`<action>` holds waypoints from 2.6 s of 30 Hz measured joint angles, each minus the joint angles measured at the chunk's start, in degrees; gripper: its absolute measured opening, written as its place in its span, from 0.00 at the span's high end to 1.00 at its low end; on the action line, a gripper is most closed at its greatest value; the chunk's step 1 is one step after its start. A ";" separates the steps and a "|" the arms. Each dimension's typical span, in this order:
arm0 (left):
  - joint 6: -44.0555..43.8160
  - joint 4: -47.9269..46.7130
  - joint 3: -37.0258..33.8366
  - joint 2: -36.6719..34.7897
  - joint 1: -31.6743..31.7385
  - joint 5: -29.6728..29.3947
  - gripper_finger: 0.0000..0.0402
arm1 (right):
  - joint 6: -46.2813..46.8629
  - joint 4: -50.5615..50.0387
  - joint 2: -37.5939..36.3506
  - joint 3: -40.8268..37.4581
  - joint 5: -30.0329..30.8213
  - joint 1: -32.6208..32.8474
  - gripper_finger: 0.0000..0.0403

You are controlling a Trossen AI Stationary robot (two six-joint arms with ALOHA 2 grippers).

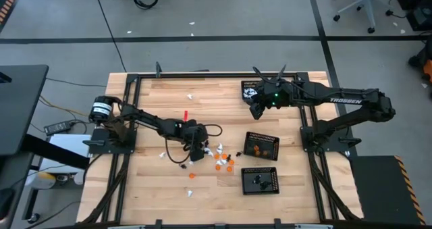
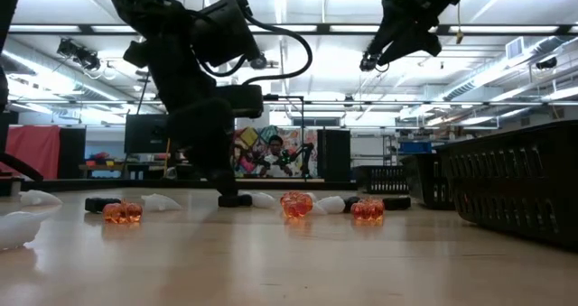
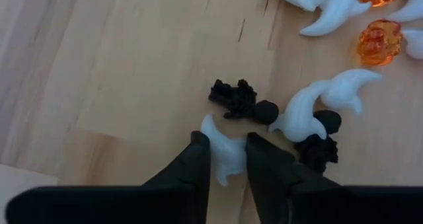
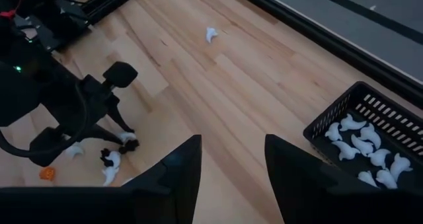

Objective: Sort Halloween decoration
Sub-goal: Put the white ghost toy into the top black bin

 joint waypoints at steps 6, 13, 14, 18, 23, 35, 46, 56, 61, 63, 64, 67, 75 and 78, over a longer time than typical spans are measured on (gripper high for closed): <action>-0.68 -0.21 -0.02 -0.22 0.15 0.15 0.82 | -1.04 0.08 -0.05 0.01 0.02 0.00 0.58; -0.61 -0.04 -0.33 -2.28 1.03 0.33 0.83 | -1.41 -0.34 -0.52 0.02 0.09 -0.26 0.58; -0.58 -0.25 -0.34 -2.57 1.42 0.36 0.83 | -1.44 -0.54 -0.52 0.02 0.09 -0.36 0.58; -0.28 -0.02 -0.42 -2.67 2.89 0.46 0.83 | -1.46 -0.93 -0.52 0.02 0.04 -0.63 0.58; -0.17 1.29 -0.14 -2.81 4.01 1.11 0.83 | -1.46 -1.77 -0.52 0.02 0.00 -0.61 0.58; 6.83 6.39 5.80 -2.99 9.69 2.26 0.87 | -1.02 -3.69 -6.61 0.03 -0.50 -5.19 0.58; 10.24 20.21 11.41 0.19 15.79 7.12 0.95 | -0.78 -4.51 -8.60 0.06 -0.50 -6.36 0.58; 10.58 22.61 28.62 13.23 19.22 9.54 0.96 | 2.36 -6.97 -10.35 0.07 -0.07 -6.24 0.58; 9.98 17.88 33.09 17.62 19.13 9.68 0.88 | 4.48 -12.31 -11.79 -3.10 -0.98 -4.95 0.58; 9.47 18.53 32.82 17.39 19.17 9.70 0.84 | 4.59 -11.62 -12.33 -6.38 -2.02 -4.09 0.58; 9.44 17.42 32.43 16.77 19.17 9.70 0.83 | 5.52 -11.40 -12.39 -7.87 -2.68 -3.89 0.58; 10.12 14.54 31.75 14.97 19.06 9.70 0.81 | 10.56 -9.64 -11.69 -11.90 -5.82 -4.34 0.58; 12.15 12.84 25.65 8.12 15.95 5.95 0.80 | 14.24 -5.04 0.10 -16.66 -6.75 -5.54 0.60; 11.53 16.33 19.41 3.84 14.92 4.77 0.80 | 14.22 -1.67 6.04 -16.66 -6.71 -6.47 0.59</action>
